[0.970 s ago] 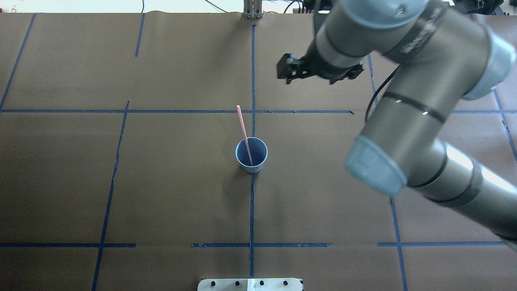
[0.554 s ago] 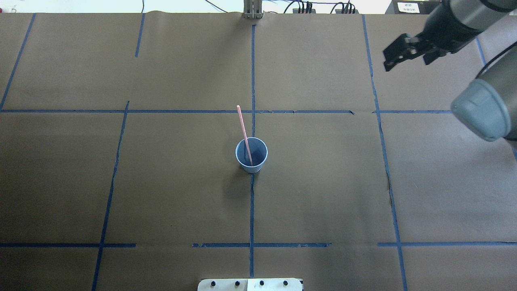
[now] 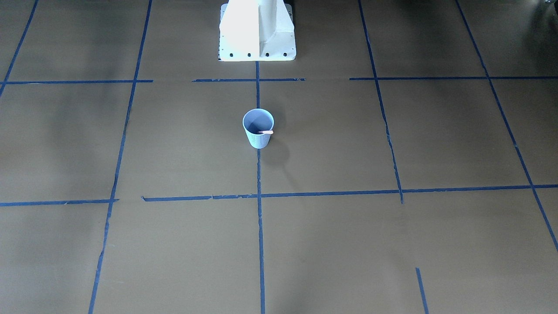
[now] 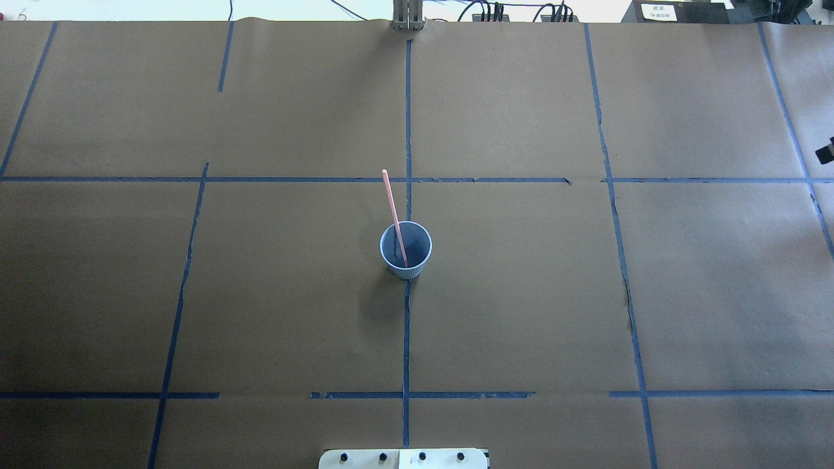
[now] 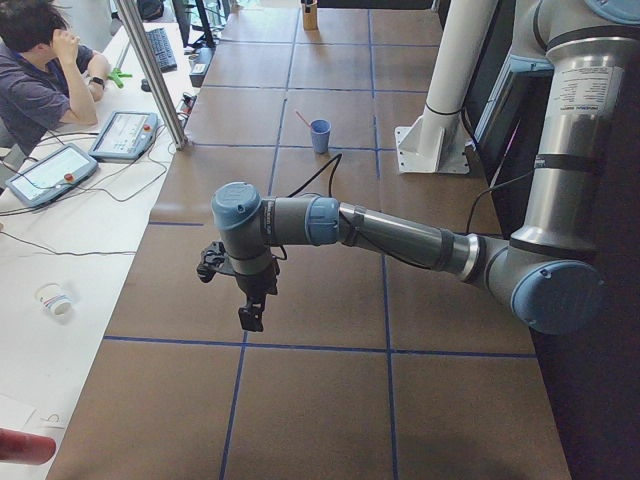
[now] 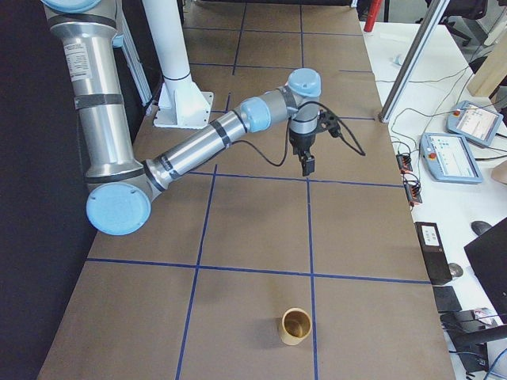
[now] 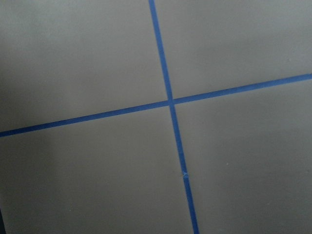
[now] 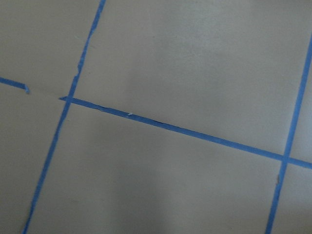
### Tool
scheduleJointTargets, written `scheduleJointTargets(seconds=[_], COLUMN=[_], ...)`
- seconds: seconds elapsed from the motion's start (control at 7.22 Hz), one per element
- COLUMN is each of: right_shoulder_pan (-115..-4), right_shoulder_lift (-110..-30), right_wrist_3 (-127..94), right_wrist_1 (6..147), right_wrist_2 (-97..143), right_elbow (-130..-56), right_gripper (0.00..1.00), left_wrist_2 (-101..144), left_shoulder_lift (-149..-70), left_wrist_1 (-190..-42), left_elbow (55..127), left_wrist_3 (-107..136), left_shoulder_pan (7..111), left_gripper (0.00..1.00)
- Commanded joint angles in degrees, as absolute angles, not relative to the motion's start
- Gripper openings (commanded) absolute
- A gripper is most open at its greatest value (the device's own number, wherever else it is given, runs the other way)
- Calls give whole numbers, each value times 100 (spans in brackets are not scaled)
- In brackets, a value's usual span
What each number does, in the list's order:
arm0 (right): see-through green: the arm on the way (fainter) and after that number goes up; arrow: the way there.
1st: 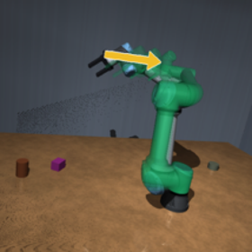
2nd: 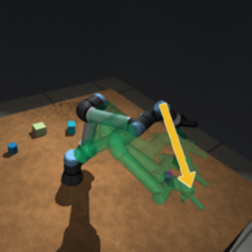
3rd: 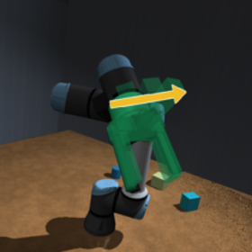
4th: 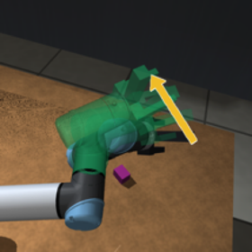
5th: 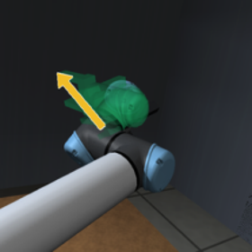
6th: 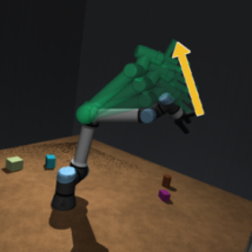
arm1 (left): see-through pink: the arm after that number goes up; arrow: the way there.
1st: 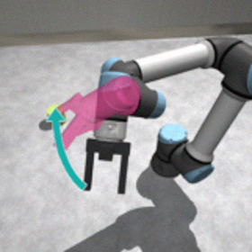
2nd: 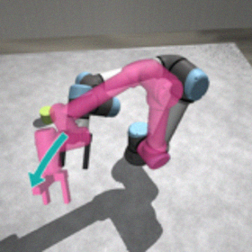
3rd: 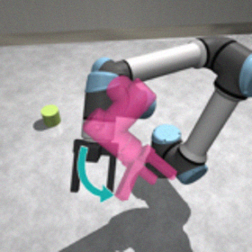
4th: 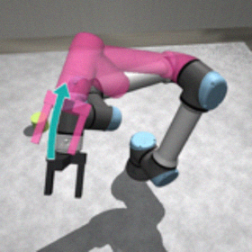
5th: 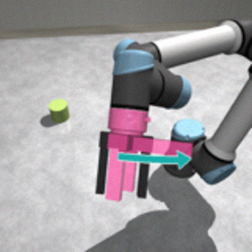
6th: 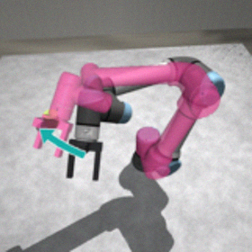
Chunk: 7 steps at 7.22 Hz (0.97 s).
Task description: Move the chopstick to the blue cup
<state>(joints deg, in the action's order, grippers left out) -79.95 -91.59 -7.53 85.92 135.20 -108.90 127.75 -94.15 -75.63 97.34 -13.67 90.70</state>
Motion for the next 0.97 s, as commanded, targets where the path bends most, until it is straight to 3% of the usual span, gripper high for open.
scheduleJointTargets(seconds=[0.0, 0.42, 0.83], right_shoulder_pan=[-8358, -8533, -8833], right_shoulder_lift=[-9780, -9843, -9729], right_wrist_3=[-704, -791, -791], right_wrist_1=[7077, 7320, 8059], right_wrist_2=[13799, 13869, 14080], right_elbow=[-9829, -9598, -9642], right_gripper=[100, 100, 100], left_wrist_2=[12788, 13113, 13340], left_shoulder_lift=[-9238, -9220, -9080], left_wrist_1=[-8092, -8165, -8165], left_elbow=[9249, 8615, 8631], left_wrist_3=[-1477, -1476, -1424], left_shoulder_pan=[9132, 9472, 9641], left_gripper=[100, 100, 100])
